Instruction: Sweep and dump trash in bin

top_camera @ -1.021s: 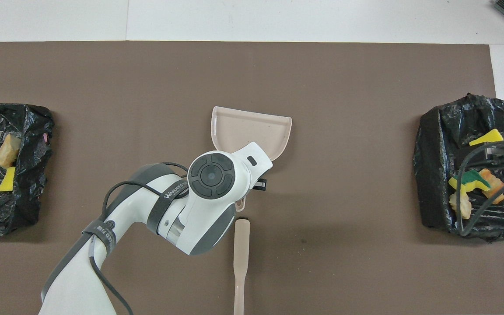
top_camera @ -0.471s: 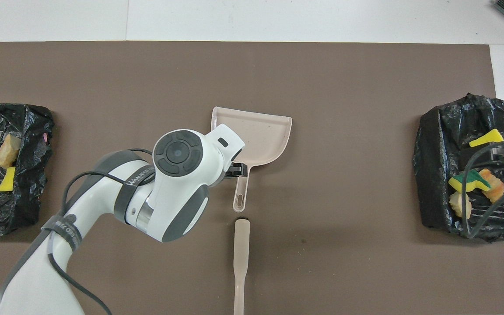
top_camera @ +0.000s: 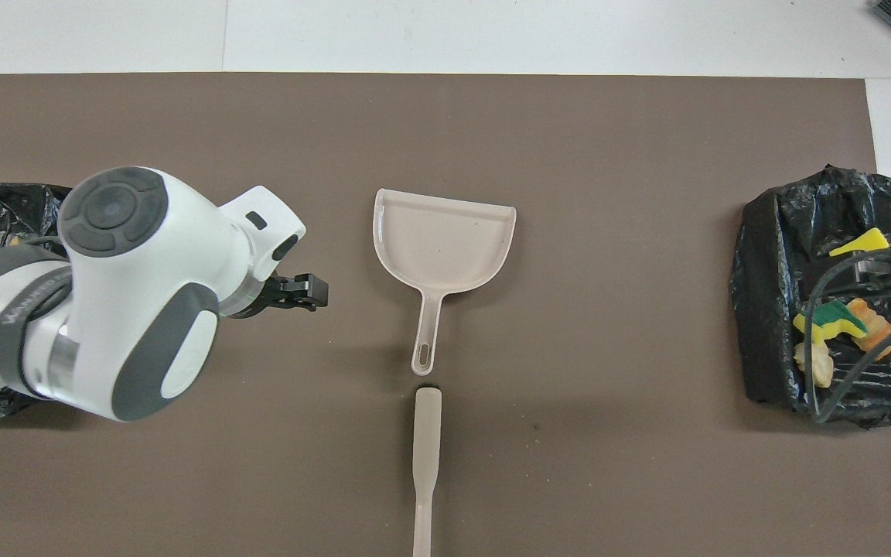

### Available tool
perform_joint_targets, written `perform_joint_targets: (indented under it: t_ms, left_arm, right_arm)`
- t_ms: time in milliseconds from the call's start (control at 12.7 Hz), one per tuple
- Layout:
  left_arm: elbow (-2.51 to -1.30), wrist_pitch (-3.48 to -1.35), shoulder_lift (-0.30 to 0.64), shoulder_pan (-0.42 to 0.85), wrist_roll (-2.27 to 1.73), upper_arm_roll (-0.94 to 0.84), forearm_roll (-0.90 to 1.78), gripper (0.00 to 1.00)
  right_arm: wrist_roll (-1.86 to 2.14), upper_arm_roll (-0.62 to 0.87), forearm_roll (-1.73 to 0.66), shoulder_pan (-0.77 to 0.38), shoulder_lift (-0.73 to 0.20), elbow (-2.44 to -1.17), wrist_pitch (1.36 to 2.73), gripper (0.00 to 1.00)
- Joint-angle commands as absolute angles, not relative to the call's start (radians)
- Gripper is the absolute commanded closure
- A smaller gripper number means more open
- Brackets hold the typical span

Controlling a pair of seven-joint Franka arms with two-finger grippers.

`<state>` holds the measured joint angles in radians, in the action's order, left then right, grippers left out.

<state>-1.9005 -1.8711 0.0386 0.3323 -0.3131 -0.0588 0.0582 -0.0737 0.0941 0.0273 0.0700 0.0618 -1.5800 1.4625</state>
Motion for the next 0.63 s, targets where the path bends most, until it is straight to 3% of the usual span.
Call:
perform_joint_targets:
  t_ms: [0, 550]
  left_arm:
    - [-1.927, -1.793, -0.009, 0.237, -0.213, -0.067, 0.071, 0.00]
    - [-1.931, -1.746, -0.031, 0.003, 0.021, -0.067, 0.069, 0.00]
  right_arm:
    - [-0.066, 0.075, 0.015, 0.067, 0.051, -1.563, 1.460, 0.00]
    - [-0.106, 0.075, 0.014, 0.067, 0.057, -1.574, 1.473, 0.00]
